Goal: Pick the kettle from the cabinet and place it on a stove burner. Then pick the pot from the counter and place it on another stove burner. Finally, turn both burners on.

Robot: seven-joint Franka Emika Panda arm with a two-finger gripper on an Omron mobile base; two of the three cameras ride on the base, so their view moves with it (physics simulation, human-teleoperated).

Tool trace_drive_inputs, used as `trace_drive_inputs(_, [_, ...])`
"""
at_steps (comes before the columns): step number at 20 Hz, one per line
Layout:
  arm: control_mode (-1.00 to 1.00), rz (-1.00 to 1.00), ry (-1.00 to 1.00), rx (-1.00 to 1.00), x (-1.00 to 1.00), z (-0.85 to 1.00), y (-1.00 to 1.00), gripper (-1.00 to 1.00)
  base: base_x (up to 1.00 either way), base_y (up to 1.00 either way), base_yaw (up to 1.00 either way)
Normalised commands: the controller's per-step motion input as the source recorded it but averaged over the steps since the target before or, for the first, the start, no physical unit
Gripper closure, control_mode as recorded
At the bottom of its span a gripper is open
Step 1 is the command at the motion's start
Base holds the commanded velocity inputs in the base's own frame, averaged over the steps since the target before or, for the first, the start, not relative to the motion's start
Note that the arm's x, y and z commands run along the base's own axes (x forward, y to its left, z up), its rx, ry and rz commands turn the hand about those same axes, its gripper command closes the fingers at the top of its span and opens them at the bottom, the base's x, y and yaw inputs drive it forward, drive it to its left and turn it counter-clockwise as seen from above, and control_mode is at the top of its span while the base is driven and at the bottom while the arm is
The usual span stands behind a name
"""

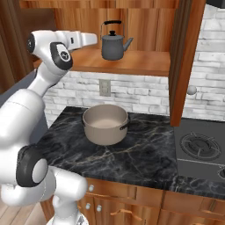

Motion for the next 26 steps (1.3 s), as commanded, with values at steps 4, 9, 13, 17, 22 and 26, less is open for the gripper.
trace_drive_inputs(4, [-1.00,-0.03,0.00,-0.02,0.24,0.00,0.08,-1.00,0.00,0.00,0.00])
trace_drive_inputs(9, [-1.00,-0.05,0.00,-0.02,0.24,0.00,0.05,-1.00,0.00,0.00,0.00])
trace_drive_inputs(13, [-1.00,-0.06,0.00,0.00,0.36,0.00,0.00,-1.00,0.00,0.00,0.00])
trace_drive_inputs(17, [-1.00,-0.07,0.00,0.00,0.39,-0.02,0.00,-1.00,0.00,0.00,0.00])
trace_drive_inputs(22, [-1.00,-0.07,0.00,0.00,0.32,-0.03,0.00,-1.00,0.00,0.00,0.00])
trace_drive_inputs(26, [-1.00,-0.04,0.00,0.00,0.25,-0.05,0.00,-1.00,0.00,0.00,0.00])
